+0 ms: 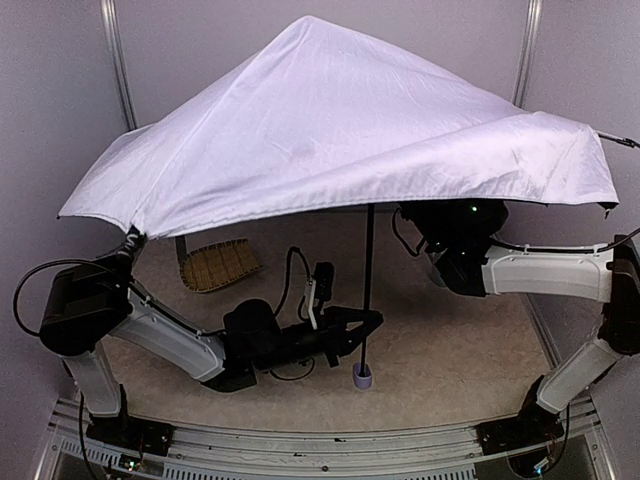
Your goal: Put away the umbrella
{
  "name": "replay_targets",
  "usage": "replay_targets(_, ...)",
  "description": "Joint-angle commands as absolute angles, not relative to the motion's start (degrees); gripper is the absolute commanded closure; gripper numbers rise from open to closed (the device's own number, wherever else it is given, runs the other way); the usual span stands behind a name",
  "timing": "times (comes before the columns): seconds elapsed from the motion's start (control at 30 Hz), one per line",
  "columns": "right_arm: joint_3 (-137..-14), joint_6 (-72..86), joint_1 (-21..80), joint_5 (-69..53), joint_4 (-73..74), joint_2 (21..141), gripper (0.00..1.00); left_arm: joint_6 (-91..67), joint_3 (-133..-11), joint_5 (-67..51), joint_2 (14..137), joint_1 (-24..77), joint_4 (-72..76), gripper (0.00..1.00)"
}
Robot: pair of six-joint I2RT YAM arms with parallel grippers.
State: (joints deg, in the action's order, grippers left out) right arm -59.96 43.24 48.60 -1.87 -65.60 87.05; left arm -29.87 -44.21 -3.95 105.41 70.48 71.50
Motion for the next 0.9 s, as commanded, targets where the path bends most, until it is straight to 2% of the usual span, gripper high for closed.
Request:
replay_targets(0.0, -63.5, 42.5, 48.2, -1.1, -68.1, 87.9, 0.60, -26.8, -46.1, -4.3, 105.3, 71.3, 75.0, 1.00)
replay_targets(0.07, -63.1, 42.7, 48.1, -0.7, -68.7, 88.1, 0.67, -26.7, -46.1, -4.4, 105.2, 71.3, 75.2, 1.00)
replay_targets(0.17, -62.2, 43.1, 48.0, -0.5, -69.3, 87.9, 0.70, -26.5, -46.1, -4.2, 105.0, 71.3, 75.2, 1.00)
replay_targets(0.4, -59.8, 41.7, 48.0, -0.3, -69.1, 86.4, 0.51, -25.6, -45.7, -2.7, 103.7, 71.3, 74.5, 1.00)
replay_targets(0.6, -58.3, 41.8, 47.8, -1.4, -68.7, 85.3, 0.50, -25.5, -45.8, -2.7, 103.6, 71.3, 74.9, 1.00)
replay_targets(0.73, -57.3, 41.9, 46.5, -2.9, -68.4, 84.1, 0.66, -24.3, -46.2, -2.6, 103.1, 71.3, 74.3, 1.00)
replay_targets(0.87, -57.4, 40.8, 46.1, -4.1, -67.8, 83.3, 0.77, -23.9, -45.9, -2.3, 102.8, 71.2, 73.9, 1.00)
